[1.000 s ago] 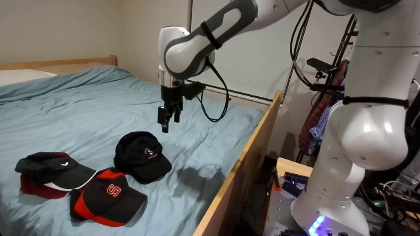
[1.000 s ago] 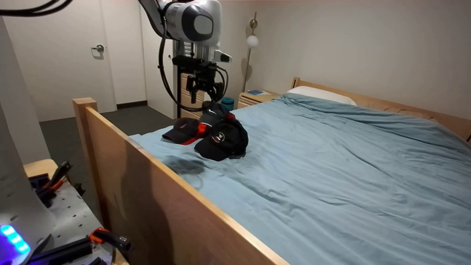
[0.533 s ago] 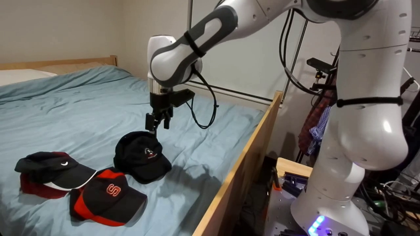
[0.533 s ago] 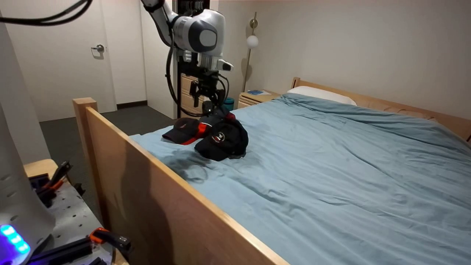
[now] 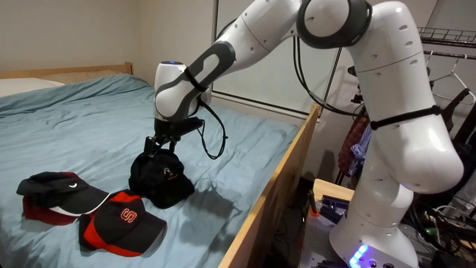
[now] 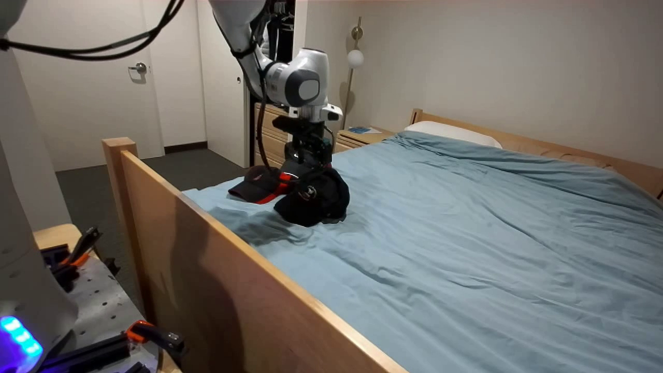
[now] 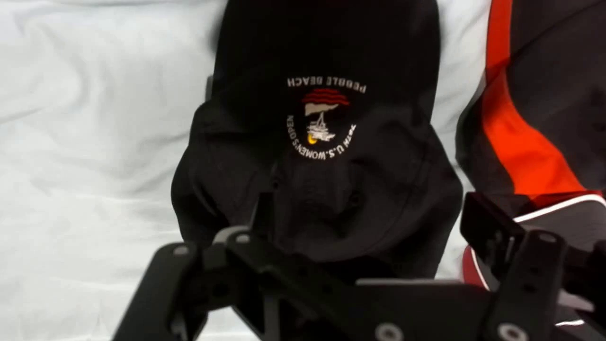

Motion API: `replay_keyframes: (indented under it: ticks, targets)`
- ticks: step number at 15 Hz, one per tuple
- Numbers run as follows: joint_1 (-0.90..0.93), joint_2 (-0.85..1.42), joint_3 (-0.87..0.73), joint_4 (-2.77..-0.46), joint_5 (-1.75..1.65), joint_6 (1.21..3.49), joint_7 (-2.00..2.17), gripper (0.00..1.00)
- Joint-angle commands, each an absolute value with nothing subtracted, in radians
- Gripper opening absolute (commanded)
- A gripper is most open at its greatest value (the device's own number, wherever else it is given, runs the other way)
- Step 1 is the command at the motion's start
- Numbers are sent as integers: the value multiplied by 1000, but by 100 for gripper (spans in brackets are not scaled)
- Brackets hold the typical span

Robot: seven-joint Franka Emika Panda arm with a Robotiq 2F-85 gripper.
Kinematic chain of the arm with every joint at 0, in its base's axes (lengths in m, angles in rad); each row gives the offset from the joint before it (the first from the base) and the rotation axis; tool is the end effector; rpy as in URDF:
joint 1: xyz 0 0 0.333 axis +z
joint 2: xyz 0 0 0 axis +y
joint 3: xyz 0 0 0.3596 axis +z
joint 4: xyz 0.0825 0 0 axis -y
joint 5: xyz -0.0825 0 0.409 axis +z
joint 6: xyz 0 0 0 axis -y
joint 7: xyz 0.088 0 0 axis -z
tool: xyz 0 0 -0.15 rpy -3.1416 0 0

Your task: Put the caps with bright colors on top of each other in the middle, then put the remaining two on the sides

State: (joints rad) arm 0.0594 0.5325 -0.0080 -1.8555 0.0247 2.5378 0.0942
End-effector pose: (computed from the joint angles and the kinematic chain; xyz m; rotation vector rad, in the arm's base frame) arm 0.7021 0.0368 0.2239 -3.1092 0.0943 -0.2316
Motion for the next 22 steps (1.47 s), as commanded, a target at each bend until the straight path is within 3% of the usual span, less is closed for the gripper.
replay_keyframes:
  ticks: [1,9,10,11,20,22]
  targets:
    - [80,649,-36,-1744,9,2584,168,100]
    - [66,767,-23,-1635,27,2645,140,100]
    - [67,774,-25,-1628,26,2648,141,75]
    - [64,777,-23,-1627,27,2650,137,73]
    - [42,765,-3,-1636,52,2659,125,13]
    - [37,758,4,-1641,54,2660,119,5]
